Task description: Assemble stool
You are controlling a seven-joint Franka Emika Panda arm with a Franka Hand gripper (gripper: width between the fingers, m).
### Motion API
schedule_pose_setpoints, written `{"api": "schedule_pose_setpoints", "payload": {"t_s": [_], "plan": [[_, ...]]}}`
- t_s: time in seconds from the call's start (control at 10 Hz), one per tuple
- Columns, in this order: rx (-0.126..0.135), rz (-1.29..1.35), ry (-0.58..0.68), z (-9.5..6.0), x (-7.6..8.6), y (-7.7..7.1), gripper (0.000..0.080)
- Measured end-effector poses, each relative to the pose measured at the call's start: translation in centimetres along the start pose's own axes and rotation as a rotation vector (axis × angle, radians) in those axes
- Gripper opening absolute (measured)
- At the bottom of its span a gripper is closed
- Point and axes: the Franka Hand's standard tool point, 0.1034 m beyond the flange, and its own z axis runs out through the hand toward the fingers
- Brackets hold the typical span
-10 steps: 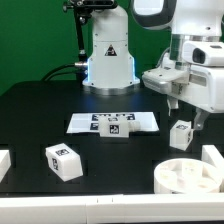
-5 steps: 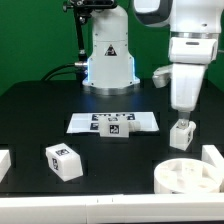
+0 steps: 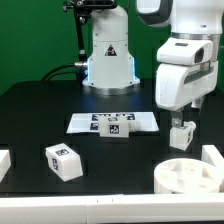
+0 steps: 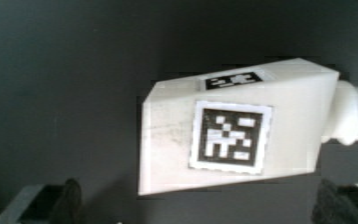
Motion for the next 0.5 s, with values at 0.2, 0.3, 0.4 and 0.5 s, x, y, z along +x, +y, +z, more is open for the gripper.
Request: {"api": "schedule_pose_setpoints", "payload": {"t_s": [0.2, 0.3, 0.4, 0.5], "plan": [[0.03, 0.281, -0.016, -0.5, 0.4, 1.2, 0.0649], [0.038, 0.517, -0.015, -0.6, 0.9, 0.9, 0.0649], [0.058, 0.683, -0.036, -0.5, 0.8, 0.5, 0.0649], [0.058, 0.698, -0.015, -0.7, 1.2, 0.4, 0.0649]]}}
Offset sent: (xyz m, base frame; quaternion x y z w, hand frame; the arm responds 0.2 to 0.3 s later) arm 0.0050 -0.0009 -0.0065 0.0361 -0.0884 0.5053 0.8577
